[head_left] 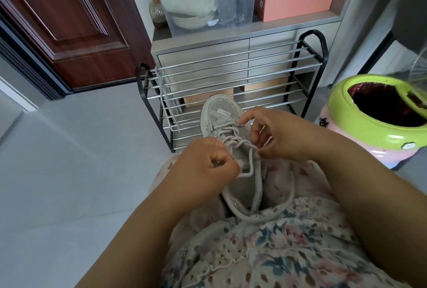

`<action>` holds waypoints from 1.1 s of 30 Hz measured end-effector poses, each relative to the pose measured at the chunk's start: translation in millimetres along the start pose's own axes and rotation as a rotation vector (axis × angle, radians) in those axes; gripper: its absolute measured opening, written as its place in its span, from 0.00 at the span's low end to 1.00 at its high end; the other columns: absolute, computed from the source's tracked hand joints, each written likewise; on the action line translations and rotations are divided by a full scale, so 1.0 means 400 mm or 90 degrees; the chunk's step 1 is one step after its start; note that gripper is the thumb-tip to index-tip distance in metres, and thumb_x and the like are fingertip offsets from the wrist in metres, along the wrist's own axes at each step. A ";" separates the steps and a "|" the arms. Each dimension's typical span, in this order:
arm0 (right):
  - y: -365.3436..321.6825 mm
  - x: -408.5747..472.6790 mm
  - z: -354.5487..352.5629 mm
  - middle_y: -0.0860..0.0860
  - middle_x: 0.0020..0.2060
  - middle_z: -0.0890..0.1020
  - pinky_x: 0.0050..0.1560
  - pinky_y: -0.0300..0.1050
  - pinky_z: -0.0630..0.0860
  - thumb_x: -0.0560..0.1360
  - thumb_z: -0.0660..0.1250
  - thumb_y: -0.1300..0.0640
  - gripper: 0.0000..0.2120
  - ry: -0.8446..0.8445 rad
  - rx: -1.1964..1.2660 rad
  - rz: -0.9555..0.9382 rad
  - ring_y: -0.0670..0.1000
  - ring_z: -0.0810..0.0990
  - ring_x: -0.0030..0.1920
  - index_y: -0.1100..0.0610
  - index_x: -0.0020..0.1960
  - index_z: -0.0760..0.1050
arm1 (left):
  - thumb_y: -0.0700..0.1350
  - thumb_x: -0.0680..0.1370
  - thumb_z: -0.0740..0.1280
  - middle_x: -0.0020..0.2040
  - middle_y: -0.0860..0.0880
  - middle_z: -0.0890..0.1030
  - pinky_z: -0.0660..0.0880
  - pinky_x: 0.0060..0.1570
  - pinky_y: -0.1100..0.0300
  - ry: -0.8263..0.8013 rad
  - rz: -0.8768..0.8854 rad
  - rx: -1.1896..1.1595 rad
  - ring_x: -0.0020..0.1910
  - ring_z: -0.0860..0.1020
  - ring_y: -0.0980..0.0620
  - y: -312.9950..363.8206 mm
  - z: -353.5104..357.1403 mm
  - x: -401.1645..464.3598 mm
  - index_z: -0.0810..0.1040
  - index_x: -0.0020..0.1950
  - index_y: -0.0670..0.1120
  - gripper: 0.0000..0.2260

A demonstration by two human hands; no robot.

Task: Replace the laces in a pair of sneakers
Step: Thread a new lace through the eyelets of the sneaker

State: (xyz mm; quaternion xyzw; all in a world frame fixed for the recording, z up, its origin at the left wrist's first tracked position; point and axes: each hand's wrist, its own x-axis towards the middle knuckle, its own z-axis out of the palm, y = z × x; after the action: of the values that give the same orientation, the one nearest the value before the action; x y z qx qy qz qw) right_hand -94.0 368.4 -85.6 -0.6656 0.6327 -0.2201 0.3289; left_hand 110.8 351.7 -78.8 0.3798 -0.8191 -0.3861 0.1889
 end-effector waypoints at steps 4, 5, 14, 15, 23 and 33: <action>0.001 -0.004 -0.001 0.47 0.41 0.79 0.42 0.41 0.79 0.65 0.75 0.64 0.30 0.001 0.007 0.001 0.44 0.80 0.38 0.44 0.61 0.70 | 0.61 0.73 0.65 0.29 0.50 0.77 0.67 0.30 0.62 0.067 -0.011 0.138 0.34 0.75 0.52 -0.002 0.041 0.016 0.80 0.31 0.50 0.19; 0.000 -0.004 -0.001 0.46 0.41 0.79 0.42 0.42 0.79 0.65 0.75 0.64 0.29 0.001 0.007 0.000 0.44 0.80 0.38 0.44 0.60 0.70 | 0.63 0.74 0.64 0.28 0.50 0.77 0.67 0.30 0.62 0.060 -0.008 0.170 0.31 0.74 0.52 0.001 0.050 0.020 0.81 0.32 0.50 0.20; 0.002 -0.004 -0.004 0.49 0.42 0.80 0.47 0.48 0.80 0.65 0.75 0.65 0.28 -0.007 0.033 0.004 0.47 0.81 0.41 0.46 0.59 0.71 | 0.61 0.73 0.67 0.40 0.54 0.69 0.70 0.47 0.55 0.078 -0.030 0.354 0.48 0.72 0.50 -0.010 0.085 0.042 0.83 0.48 0.56 0.12; 0.002 -0.004 -0.004 0.49 0.42 0.80 0.47 0.48 0.80 0.65 0.76 0.65 0.28 -0.006 0.034 0.006 0.47 0.81 0.41 0.46 0.59 0.71 | 0.59 0.73 0.68 0.38 0.55 0.68 0.69 0.45 0.56 0.076 -0.025 0.331 0.46 0.72 0.50 -0.012 0.084 0.044 0.83 0.45 0.56 0.09; 0.000 -0.004 0.001 0.47 0.41 0.80 0.45 0.47 0.79 0.64 0.76 0.64 0.26 0.031 -0.005 0.013 0.45 0.81 0.40 0.47 0.57 0.73 | 0.44 0.72 0.74 0.35 0.55 0.72 0.66 0.36 0.71 0.010 -0.014 -0.016 0.32 0.70 0.62 -0.013 0.052 0.022 0.81 0.35 0.49 0.06; -0.025 -0.010 0.005 0.47 0.41 0.77 0.39 0.39 0.73 0.67 0.70 0.68 0.17 -0.025 -0.101 -0.110 0.44 0.76 0.39 0.48 0.48 0.79 | 0.58 0.71 0.71 0.31 0.50 0.79 0.72 0.34 0.56 0.150 -0.135 0.092 0.30 0.74 0.56 -0.032 0.039 0.002 0.74 0.36 0.50 0.14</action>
State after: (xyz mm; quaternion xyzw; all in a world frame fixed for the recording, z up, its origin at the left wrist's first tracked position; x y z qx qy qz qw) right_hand -86.0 372.5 -79.3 -0.7459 0.5816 -0.1839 0.2677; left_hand 107.0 353.7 -98.4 0.5192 -0.7724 -0.2969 0.2137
